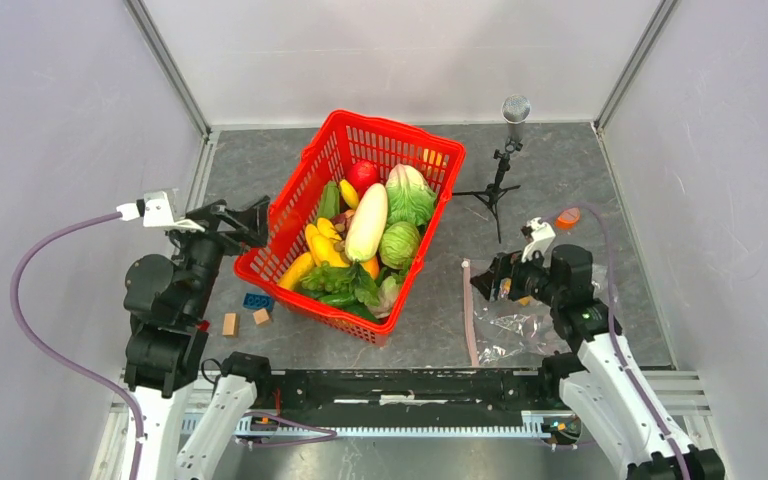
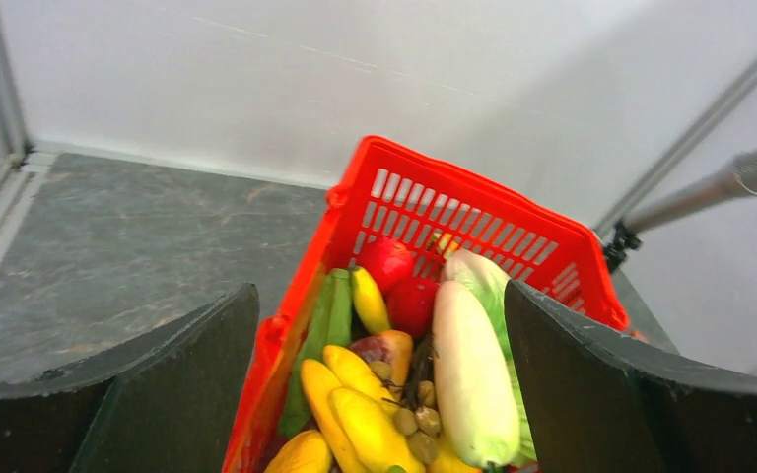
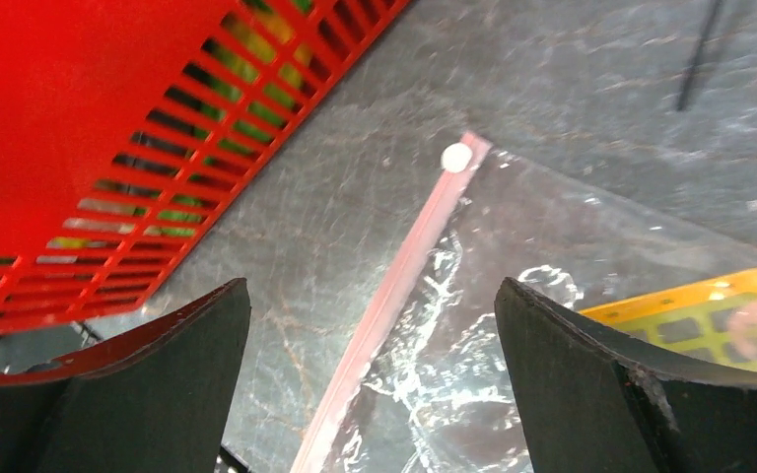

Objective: Place the food in the zip-top bag and seal the zipper
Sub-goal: Move the bin to the center of the board.

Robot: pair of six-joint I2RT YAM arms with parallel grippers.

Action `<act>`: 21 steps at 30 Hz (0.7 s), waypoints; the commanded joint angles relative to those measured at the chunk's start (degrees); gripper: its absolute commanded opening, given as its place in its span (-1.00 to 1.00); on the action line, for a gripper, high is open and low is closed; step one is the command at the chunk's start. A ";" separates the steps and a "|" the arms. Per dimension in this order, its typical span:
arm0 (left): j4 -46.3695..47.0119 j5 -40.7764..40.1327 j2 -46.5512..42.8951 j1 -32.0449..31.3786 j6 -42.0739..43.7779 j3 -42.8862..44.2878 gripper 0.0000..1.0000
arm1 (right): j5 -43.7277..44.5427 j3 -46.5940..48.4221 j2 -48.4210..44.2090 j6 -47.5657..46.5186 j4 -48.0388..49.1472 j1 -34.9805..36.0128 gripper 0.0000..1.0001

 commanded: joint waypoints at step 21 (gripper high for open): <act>1.82 20.90 0.74 0.24 0.53 -0.02 1.00 | 17.13 4.09 29.69 11.75 29.08 31.30 0.96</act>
